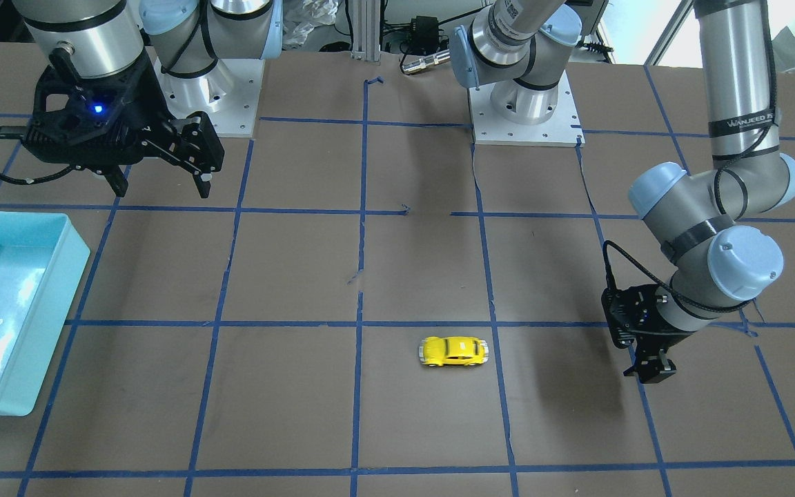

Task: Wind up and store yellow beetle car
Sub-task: 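Release the car so it rolls toward the blue tray, then raise the left gripper away while the right gripper moves toward the car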

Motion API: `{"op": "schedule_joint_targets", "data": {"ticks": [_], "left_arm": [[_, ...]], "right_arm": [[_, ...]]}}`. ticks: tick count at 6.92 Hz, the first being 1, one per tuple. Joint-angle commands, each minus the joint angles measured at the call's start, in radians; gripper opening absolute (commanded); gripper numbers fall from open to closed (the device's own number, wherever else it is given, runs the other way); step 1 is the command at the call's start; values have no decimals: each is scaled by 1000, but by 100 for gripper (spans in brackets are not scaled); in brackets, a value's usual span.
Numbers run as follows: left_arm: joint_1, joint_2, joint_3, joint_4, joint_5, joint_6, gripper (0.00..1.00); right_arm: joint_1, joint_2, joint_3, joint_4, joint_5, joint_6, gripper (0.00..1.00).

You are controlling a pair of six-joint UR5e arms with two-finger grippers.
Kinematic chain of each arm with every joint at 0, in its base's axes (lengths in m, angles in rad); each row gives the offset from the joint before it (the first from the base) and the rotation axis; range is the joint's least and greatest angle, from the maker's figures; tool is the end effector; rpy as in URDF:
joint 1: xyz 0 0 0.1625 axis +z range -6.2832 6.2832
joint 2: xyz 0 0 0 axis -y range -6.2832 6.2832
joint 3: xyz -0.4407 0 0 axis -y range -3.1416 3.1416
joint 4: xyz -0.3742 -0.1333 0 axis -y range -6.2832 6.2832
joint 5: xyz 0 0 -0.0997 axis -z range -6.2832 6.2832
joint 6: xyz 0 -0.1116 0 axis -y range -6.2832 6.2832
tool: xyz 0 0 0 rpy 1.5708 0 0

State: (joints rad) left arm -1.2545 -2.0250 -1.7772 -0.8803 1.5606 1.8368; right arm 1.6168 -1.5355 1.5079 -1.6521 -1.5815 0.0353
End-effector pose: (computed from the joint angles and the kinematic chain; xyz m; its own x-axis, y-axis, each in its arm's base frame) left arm 0.0563 -0.6043 0.2203 -0.0501 0.9982 -0.0315 0.9987 0.0501 -0.0020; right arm 0.1550 -0.4942 0.5132 -0.9999 -0.0097 0.0068 -0.0104 0.9940 -0.1090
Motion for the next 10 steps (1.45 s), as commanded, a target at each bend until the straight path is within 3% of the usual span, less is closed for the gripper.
{"op": "schedule_joint_targets", "data": {"ticks": [1, 3, 7, 10], "left_arm": [[-102, 58, 12, -35, -33, -210, 86], [-207, 145, 35, -135, -37, -490, 86], [-281, 287, 87, -323, -34, -1013, 86], [-284, 371, 93, -390, -19, -1477, 100]], "right_arm": [[0, 0, 0, 0, 0, 0, 100], [0, 0, 0, 0, 0, 0, 100], [0, 2, 0, 0, 0, 0, 100], [0, 2, -2, -2, 0, -2, 100]]}}
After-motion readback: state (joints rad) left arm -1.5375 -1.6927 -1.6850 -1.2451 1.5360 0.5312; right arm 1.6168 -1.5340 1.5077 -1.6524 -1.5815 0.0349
